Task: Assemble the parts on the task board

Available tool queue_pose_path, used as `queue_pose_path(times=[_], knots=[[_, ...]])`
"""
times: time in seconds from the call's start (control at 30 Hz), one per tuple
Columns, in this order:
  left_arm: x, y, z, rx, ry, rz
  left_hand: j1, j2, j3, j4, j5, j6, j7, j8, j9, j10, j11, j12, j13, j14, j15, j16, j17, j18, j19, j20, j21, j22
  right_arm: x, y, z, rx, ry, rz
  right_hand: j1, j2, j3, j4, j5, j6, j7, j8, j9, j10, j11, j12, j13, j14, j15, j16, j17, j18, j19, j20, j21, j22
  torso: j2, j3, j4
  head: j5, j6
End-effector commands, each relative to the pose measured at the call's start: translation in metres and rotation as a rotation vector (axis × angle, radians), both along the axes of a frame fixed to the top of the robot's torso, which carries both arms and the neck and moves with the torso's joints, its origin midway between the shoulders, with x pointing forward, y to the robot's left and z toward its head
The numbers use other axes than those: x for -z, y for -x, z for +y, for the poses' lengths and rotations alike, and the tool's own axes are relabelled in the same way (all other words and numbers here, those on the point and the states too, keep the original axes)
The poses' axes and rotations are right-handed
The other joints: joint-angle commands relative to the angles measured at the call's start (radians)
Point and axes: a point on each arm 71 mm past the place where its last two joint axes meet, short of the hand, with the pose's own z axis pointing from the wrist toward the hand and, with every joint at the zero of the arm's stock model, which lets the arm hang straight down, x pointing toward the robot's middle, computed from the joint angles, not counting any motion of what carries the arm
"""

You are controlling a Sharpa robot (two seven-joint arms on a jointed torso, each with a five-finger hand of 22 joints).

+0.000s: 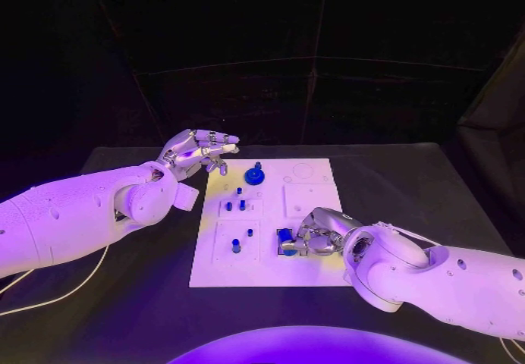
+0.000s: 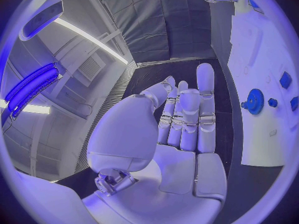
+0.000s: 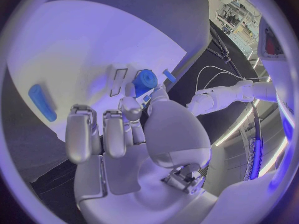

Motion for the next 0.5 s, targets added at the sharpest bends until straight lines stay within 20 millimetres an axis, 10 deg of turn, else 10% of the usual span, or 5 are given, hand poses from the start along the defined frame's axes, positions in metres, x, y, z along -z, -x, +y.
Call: queue_pose_path(times=[0.03, 0.5], knots=[[-0.0012, -0.0002, -0.0008, 0.009, 0.011, -0.002, 0.000, -0.001, -0.006, 0.001, 0.003, -0.002, 0.006, 0.002, -0.001, -0.006, -0.001, 0.003, 0.001, -0.008, -0.001, 0.003, -0.001, 0.013, 0.002, 0.002, -0.003, -0.002, -0.0030, 0.0010, 0.0031, -0.037, -0.019, -0.026, -0.016, 0.005, -0.007, 0.022, -0.007, -0.002, 0.001, -0.006, 0.002, 0.002, -0.003, 0.005, 0.003, 0.058, -0.004, -0.002, 0.007, -0.015, 0.020, -0.002, 0.004, 0.046, 0.001, 0.0002, -0.0015, 0.000, 0.001], [-0.0009, -0.0003, -0.0008, 0.009, 0.010, -0.001, 0.000, -0.001, -0.006, 0.001, 0.003, -0.002, 0.006, 0.002, -0.001, -0.006, -0.001, 0.003, 0.001, -0.008, -0.001, 0.003, -0.001, 0.013, 0.002, 0.002, -0.003, -0.002, -0.0023, 0.0002, 0.0025, -0.033, -0.037, -0.018, -0.136, 0.030, -0.051, 0.042, -0.005, -0.003, 0.001, -0.008, 0.009, 0.002, -0.002, 0.002, 0.006, 0.059, -0.004, -0.002, 0.010, -0.015, 0.020, -0.002, 0.004, 0.047, 0.001, -0.0012, 0.0001, -0.001, -0.001]])
